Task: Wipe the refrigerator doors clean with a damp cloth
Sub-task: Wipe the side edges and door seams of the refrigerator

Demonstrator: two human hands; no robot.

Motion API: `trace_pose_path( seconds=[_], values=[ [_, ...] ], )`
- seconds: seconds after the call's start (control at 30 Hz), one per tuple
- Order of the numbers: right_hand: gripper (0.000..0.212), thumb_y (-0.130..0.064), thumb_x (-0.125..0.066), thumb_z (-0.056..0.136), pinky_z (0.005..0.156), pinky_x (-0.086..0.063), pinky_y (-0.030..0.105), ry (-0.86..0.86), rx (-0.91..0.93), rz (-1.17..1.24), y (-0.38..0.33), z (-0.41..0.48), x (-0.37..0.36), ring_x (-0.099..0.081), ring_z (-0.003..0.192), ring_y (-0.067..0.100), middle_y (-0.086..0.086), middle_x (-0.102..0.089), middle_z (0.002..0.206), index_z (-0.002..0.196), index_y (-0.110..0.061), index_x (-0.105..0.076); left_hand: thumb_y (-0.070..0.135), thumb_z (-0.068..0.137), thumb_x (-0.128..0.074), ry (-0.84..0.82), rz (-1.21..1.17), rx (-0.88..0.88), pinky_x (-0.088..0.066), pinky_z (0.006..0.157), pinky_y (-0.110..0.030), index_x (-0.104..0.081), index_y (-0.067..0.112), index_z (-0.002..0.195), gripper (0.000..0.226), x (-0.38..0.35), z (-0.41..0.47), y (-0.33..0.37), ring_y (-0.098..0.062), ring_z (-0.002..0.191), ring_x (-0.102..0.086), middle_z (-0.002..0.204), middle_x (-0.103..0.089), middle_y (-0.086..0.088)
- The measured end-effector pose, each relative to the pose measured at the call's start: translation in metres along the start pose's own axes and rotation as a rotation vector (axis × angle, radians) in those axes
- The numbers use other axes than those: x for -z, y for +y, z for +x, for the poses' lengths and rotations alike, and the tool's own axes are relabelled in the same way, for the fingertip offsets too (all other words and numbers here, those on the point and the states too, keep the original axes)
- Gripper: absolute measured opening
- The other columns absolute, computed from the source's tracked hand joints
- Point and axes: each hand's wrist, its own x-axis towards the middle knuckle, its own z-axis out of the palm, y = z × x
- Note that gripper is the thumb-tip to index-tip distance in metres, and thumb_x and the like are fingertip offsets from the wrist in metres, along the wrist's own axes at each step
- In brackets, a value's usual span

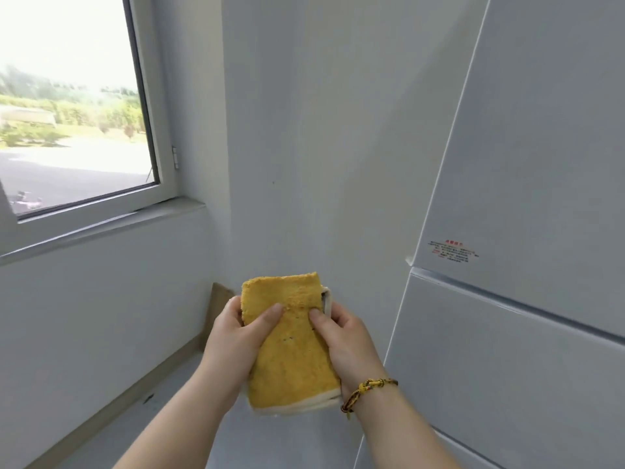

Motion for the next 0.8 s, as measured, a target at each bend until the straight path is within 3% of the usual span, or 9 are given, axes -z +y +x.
trace_pose_path(
  seconds=[0.13,0.23,0.37,0.47,0.57,0.73,0.8],
  values=[
    [0.021,-0.017,-0.050,0.092,0.073,-0.053,0.035,0.161,0.061,0.003,-0.016,0.064,0.007,-0.062,0.073,0.016,0.001,-0.064,0.075,0.075,-0.018,-0.062,0.022,0.080,-0.064,-0.081,0.008,-0.022,-0.051,0.068,-0.035,-0.054,0.023,0.088,0.013,-0.025,0.077,0.009,-0.021,0.085,-0.063,0.092,-0.064,-0.003],
    [0.016,-0.018,-0.050,0.092,0.072,-0.053,0.033,0.305,0.123,-0.022,-0.035,0.112,0.013,-0.062,0.078,0.017,0.001,-0.064,0.081,0.080,-0.019,-0.060,0.020,0.080,-0.063,-0.195,-0.042,0.002,-0.051,0.074,-0.038,-0.052,0.024,0.091,0.016,-0.043,0.135,0.021,-0.022,0.090,-0.062,0.097,-0.063,-0.004],
    [0.020,-0.019,-0.048,0.093,0.062,-0.047,0.016,0.470,0.259,-0.068,-0.059,0.162,0.010,-0.057,0.077,0.002,-0.011,-0.059,0.086,0.088,-0.037,-0.043,0.010,0.085,-0.056,-0.344,-0.123,-0.031,-0.047,0.068,-0.029,-0.057,0.018,0.091,0.011,-0.055,0.200,0.039,-0.017,0.085,-0.063,0.090,-0.066,-0.003],
    [0.021,-0.019,-0.047,0.092,0.080,-0.050,0.026,0.541,0.317,-0.122,-0.067,0.186,0.010,-0.057,0.091,0.005,-0.010,-0.058,0.099,0.094,-0.039,-0.042,0.009,0.085,-0.055,-0.452,-0.174,-0.029,-0.048,0.070,-0.031,-0.059,0.017,0.092,0.011,-0.067,0.238,0.042,-0.020,0.086,-0.064,0.089,-0.068,-0.005],
    [0.031,-0.024,-0.057,0.087,0.089,-0.050,0.027,0.620,0.365,-0.232,-0.080,0.201,0.015,-0.058,0.100,0.003,-0.014,-0.058,0.108,0.107,-0.040,-0.041,0.008,0.084,-0.056,-0.623,-0.206,-0.018,-0.051,0.071,-0.034,-0.060,0.014,0.093,0.012,-0.090,0.277,0.048,-0.022,0.082,-0.066,0.087,-0.070,-0.007],
    [0.040,-0.014,-0.065,0.080,0.075,-0.049,0.013,1.015,0.420,-0.419,-0.099,0.212,0.011,-0.060,0.088,-0.003,-0.018,-0.059,0.098,0.095,-0.043,-0.041,0.007,0.083,-0.062,-1.040,-0.231,0.005,-0.054,0.058,-0.021,-0.060,0.013,0.091,0.010,-0.129,0.317,0.049,-0.013,0.069,-0.068,0.077,-0.071,-0.003],
    [0.042,-0.013,-0.063,0.081,0.072,-0.045,0.003,1.175,0.428,-0.516,-0.101,0.215,-0.003,-0.055,0.087,-0.014,-0.025,-0.055,0.097,0.094,-0.046,-0.040,0.016,0.072,-0.069,-1.194,-0.255,0.007,-0.053,0.056,-0.018,-0.061,0.014,0.092,0.022,-0.133,0.329,0.052,-0.011,0.070,-0.068,0.077,-0.072,-0.001]
  ],
)
